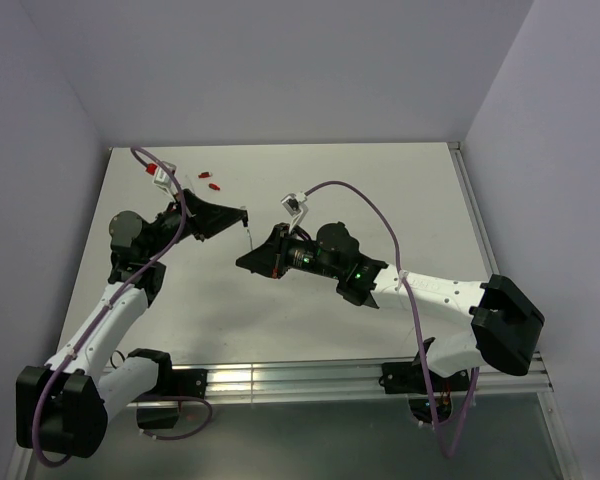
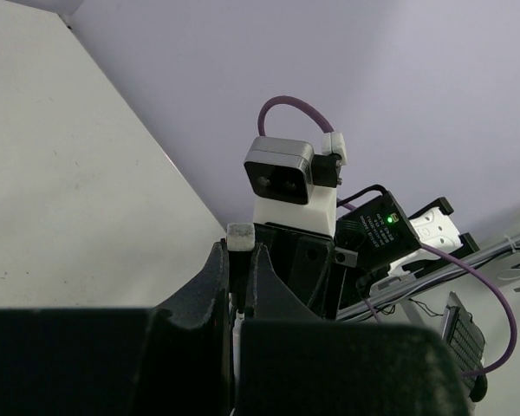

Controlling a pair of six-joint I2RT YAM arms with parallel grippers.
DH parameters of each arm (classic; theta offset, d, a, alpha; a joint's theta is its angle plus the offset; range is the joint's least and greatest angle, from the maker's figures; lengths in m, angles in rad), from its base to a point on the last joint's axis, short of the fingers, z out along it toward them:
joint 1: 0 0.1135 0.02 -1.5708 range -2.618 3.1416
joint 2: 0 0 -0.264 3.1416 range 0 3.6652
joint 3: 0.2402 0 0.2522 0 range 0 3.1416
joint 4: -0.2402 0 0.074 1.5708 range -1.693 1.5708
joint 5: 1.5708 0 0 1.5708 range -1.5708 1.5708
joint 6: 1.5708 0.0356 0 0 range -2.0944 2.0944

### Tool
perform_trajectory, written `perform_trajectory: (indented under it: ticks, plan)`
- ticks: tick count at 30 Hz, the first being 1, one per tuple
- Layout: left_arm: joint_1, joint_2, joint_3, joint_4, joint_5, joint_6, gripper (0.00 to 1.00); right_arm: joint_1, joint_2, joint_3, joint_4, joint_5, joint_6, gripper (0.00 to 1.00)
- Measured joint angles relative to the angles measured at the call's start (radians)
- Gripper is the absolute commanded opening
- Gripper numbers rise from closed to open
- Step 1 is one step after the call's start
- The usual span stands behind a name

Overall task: Insert the pens into the pen caps
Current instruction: Press the pen cap onto the pen.

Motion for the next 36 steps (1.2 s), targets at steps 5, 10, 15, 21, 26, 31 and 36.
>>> perform_trajectory:
  ticks: [5,10,15,21,26,31,36]
  plan:
    - [-0.005,0.002,0.000,0.003,0.006,-0.008,0.00,0.000,0.000,0.000,0.000,0.003,-0.002,0.00]
    - [-0.017,0.010,0.000,0.013,0.006,-0.010,0.00,0.000,0.000,0.000,-0.001,0.005,-0.002,0.00]
    - [-0.024,0.010,0.000,0.014,0.005,-0.009,0.00,0.000,0.000,0.000,-0.004,0.005,-0.002,0.00]
    - [-0.026,0.010,0.000,0.013,0.005,-0.005,0.00,0.000,-0.006,0.000,-0.014,0.008,-0.006,0.00]
    - [-0.027,0.010,0.000,-0.010,0.005,0.015,0.00,0.000,-0.008,0.000,-0.024,0.012,-0.006,0.00]
    - [-0.028,0.012,0.000,-0.021,0.005,0.022,0.00,0.000,-0.012,0.000,-0.024,0.017,-0.009,0.00]
    - [-0.028,0.012,0.000,-0.027,0.006,0.023,0.00,0.000,-0.014,0.000,-0.031,0.021,-0.013,0.00]
